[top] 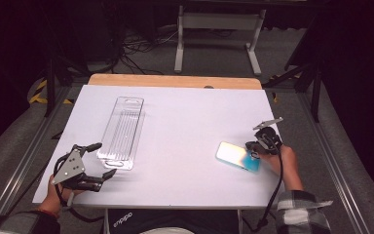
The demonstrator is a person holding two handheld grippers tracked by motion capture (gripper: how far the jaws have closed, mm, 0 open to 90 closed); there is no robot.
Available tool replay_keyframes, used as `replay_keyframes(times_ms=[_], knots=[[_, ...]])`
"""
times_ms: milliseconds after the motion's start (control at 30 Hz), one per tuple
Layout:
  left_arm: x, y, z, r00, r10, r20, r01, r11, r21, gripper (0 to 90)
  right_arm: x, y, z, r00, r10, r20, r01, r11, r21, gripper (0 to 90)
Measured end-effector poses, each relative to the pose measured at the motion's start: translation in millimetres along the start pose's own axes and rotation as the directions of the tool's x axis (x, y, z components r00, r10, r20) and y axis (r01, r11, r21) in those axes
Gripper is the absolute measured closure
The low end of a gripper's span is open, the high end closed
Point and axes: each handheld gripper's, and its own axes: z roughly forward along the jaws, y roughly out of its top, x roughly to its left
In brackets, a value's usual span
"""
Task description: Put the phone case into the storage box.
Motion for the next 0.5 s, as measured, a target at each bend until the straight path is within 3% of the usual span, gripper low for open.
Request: replay_keyframes(times_ms=[200, 367, 433, 500], knots=[[-1.3, 1.0, 0.5, 0.9999, 0.010, 0.000, -0.010, 0.9999, 0.000, 8.8, 7.5, -3.6, -3.1, 0.9997, -0.025, -0.004, 0.025, 1.000, 0.013, 81.6], [-2.5, 0.9, 1.3, 0.9998, 0.019, 0.003, -0.019, 0.9998, 0.008, 8.8, 13.9, -2.1, -13.1, 0.9949, -0.081, 0.060, 0.080, 0.997, 0.022, 34.5], [-2.4, 0.9, 1.4, 0.9998, 0.020, 0.002, -0.020, 0.9998, 0.008, 8.9, 17.5, 0.4, -21.2, 0.9950, -0.096, 0.029, 0.095, 0.995, 0.014, 26.8], [-2.6, 1.0, 1.6, 0.9998, 0.022, 0.003, -0.022, 0.9997, 0.013, 8.9, 23.9, 2.7, -30.3, 0.9916, -0.125, 0.034, 0.125, 0.992, 0.003, 21.8]])
